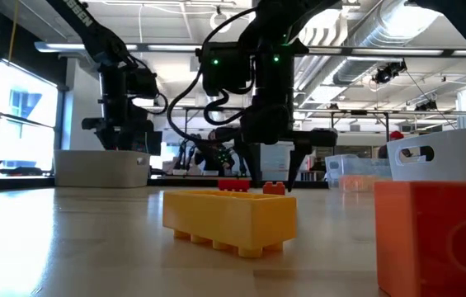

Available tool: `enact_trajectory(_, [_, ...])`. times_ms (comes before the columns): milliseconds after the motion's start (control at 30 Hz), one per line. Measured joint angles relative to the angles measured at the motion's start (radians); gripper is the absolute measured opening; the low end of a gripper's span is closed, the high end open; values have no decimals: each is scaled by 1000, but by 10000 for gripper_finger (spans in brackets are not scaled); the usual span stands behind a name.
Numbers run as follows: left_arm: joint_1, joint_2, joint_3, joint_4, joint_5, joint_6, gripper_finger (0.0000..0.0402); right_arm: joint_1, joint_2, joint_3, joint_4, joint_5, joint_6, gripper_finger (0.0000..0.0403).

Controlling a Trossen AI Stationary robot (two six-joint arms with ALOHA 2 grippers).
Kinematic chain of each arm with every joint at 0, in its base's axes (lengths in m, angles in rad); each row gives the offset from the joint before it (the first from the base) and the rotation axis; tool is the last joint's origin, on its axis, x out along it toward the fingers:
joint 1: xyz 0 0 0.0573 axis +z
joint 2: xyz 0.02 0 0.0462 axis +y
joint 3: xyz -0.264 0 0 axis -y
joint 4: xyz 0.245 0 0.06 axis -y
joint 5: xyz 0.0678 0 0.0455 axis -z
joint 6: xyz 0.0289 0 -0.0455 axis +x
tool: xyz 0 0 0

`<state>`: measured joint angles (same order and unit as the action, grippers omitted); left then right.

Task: Sort & place blocks by color
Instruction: Put the red game piece into the gray bin, then put the orange game piece into the white bin

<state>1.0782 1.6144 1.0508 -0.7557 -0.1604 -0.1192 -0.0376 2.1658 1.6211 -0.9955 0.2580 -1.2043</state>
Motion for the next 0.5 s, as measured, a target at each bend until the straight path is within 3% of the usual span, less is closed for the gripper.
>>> enact_trajectory(233, [0, 22, 0, -3, 1, 26, 193, -2, 0, 0, 0, -5, 15, 238])
enact_trajectory(500, [-2, 7, 0, -20, 6, 45, 195, -3, 0, 0, 6, -42, 26, 238])
